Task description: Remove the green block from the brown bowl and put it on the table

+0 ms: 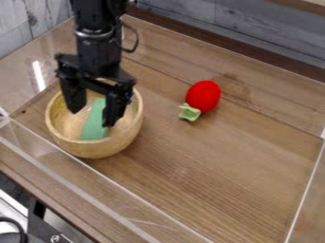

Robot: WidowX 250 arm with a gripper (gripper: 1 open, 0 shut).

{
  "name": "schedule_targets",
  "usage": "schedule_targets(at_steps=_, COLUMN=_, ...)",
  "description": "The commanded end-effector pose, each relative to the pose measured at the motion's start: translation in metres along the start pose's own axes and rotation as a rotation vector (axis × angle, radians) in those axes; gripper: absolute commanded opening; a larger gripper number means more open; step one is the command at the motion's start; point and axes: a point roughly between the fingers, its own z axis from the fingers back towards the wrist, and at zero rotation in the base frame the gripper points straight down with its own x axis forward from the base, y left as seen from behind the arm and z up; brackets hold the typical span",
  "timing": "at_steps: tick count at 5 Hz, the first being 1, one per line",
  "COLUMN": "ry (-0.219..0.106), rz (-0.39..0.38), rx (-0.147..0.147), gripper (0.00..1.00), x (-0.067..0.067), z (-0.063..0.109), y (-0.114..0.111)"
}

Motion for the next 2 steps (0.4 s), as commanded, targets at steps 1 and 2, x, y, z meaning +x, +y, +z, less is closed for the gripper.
schedule_targets(at_steps=1, ry=-0.061, rz=0.076, rx=0.014, gripper=1.0, x=-0.001, z=0.003, y=0.007)
schedule_targets(at_steps=2, ry=-0.069, rz=0.118, rx=0.012, gripper=1.0, x=0.01, z=-0.012, y=0.011)
